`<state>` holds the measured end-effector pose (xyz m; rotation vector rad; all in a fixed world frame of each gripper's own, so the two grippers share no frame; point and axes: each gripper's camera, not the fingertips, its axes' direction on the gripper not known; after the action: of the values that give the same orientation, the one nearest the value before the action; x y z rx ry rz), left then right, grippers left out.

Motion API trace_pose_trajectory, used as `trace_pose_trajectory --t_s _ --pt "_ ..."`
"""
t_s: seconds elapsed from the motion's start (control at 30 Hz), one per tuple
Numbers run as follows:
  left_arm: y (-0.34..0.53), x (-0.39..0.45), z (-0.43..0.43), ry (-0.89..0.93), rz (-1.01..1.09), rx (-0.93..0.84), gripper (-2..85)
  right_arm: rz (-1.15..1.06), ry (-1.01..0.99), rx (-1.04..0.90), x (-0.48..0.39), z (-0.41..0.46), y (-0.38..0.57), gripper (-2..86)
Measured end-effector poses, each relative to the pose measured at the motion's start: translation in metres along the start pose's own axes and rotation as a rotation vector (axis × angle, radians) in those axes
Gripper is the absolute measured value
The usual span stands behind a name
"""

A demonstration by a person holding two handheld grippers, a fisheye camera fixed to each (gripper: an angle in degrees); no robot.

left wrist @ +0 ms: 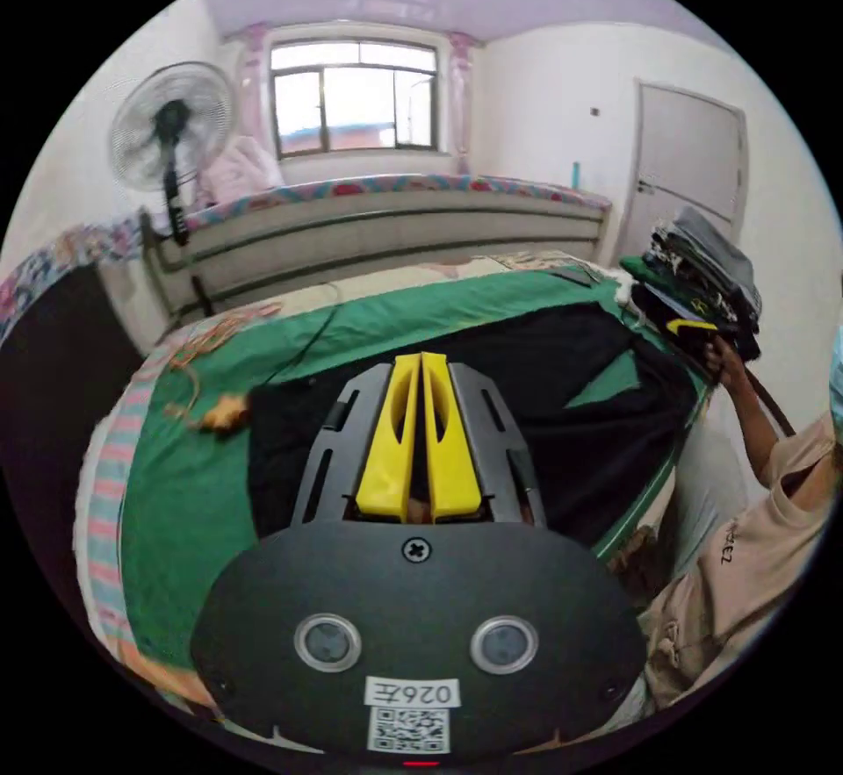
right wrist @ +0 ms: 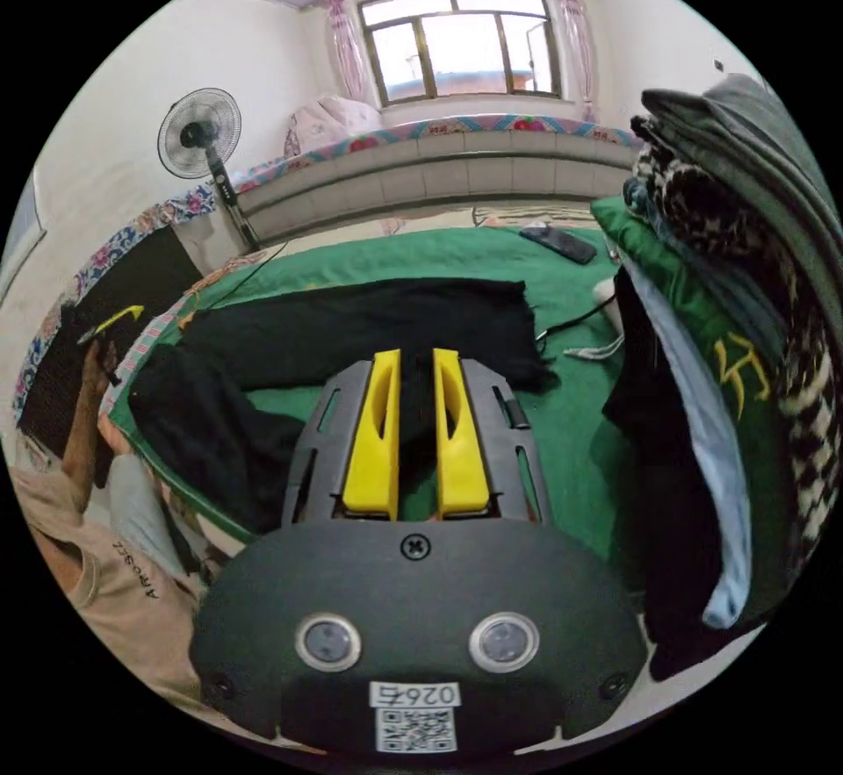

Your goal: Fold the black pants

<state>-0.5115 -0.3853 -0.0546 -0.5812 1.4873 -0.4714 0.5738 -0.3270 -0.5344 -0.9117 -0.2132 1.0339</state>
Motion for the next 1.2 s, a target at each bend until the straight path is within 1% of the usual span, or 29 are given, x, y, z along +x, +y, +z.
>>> trace_pose_trajectory --t_s 0.03,0.07,0.1,0.17,0.2,0.27,0.33,0.4,0.47,0.53,0.57,0.63,0.67,0.7,0.73,0.77,0.8,0.83,0.9,0.97,1.0,1.07,1.1,1.13,1.2 --pt "0.033 -0.026 -0.034 -0.039 -0.117 0.028 0.3 0.016 -0.012 -0.010 0.002 -0.002 0.007 4.6" --pt "0.067 -0.050 -0.062 -0.047 -0.242 0.043 3.0 0.052 -0.040 -0.018 0.006 -0.005 0.018 5.7" --pt "0.084 -0.061 -0.074 -0.041 -0.298 0.046 4.3 0.095 -0.074 -0.020 0.013 -0.008 0.028 6.4" --pt "0.144 -0.098 -0.106 0.001 -0.505 0.051 9.0 0.182 -0.132 -0.017 0.028 -0.010 0.039 8.3" --pt "0.156 -0.105 -0.111 0.009 -0.554 0.050 10.5 0.235 -0.188 -0.011 0.038 -0.011 0.044 9.4" --pt "0.190 -0.128 -0.120 0.087 -0.684 0.054 14.0 0.303 -0.265 0.003 0.053 -0.012 0.050 10.1" --pt "0.195 -0.137 -0.118 0.150 -0.700 0.054 15.9 0.360 -0.317 0.011 0.067 -0.011 0.053 10.5" --pt "0.184 -0.144 -0.109 0.198 -0.677 0.001 17.4 0.402 -0.374 0.000 0.078 -0.007 0.054 11.5" --pt "0.161 -0.153 -0.093 0.253 -0.644 -0.069 21.1 0.411 -0.400 -0.017 0.083 -0.003 0.053 11.9" --pt "0.143 -0.161 -0.085 0.298 -0.638 -0.088 22.7 0.422 -0.404 -0.031 0.086 0.001 0.052 12.7" --pt "0.132 -0.168 -0.079 0.312 -0.633 -0.132 23.1 0.432 -0.410 -0.037 0.088 0.005 0.051 13.5" --pt "0.123 -0.181 -0.074 0.311 -0.686 -0.131 21.2 0.449 -0.418 -0.054 0.090 0.014 0.048 14.4" --pt "0.119 -0.191 -0.072 0.328 -0.726 -0.145 13.6 0.453 -0.422 -0.077 0.091 0.023 0.044 14.6" --pt "0.117 -0.196 -0.071 0.337 -0.743 -0.155 9.8 0.440 -0.439 -0.117 0.091 0.033 0.039 10.5" --pt "0.115 -0.204 -0.074 0.400 -0.742 -0.118 6.4 0.412 -0.454 -0.142 0.091 0.038 0.036 8.5" --pt "0.114 -0.209 -0.081 0.443 -0.762 -0.070 4.4 0.357 -0.433 -0.178 0.090 0.043 0.032 3.4" --pt "0.112 -0.211 -0.086 0.453 -0.753 -0.049 4.1 0.324 -0.448 -0.166 0.093 0.039 0.030 0.4" --pt "0.109 -0.212 -0.099 0.446 -0.712 -0.023 3.7 0.325 -0.449 -0.126 0.095 0.032 0.032 -0.1" --pt "0.106 -0.214 -0.123 0.393 -0.650 -0.010 3.1 0.359 -0.388 0.029 0.107 -0.003 0.048 -1.1" --pt "0.111 -0.224 -0.147 0.360 -0.620 -0.007 2.5 0.396 -0.343 0.097 0.119 -0.022 0.066 -1.3" --pt "0.113 -0.227 -0.150 0.364 -0.622 -0.008 2.3 0.424 -0.352 0.104 0.127 -0.026 0.078 -1.3" --pt "0.124 -0.242 -0.156 0.420 -0.673 0.003 1.9 0.479 -0.411 0.098 0.139 -0.024 0.094 -1.4" --pt "0.127 -0.245 -0.156 0.445 -0.694 0.019 1.8 0.515 -0.461 0.129 0.143 -0.023 0.105 -1.4" --pt "0.133 -0.250 -0.159 0.494 -0.728 0.075 1.6 0.531 -0.486 0.149 0.144 -0.022 0.109 -1.4" --pt "0.137 -0.252 -0.166 0.530 -0.774 0.168 1.4 0.576 -0.552 0.267 0.139 -0.025 0.122 -1.4"
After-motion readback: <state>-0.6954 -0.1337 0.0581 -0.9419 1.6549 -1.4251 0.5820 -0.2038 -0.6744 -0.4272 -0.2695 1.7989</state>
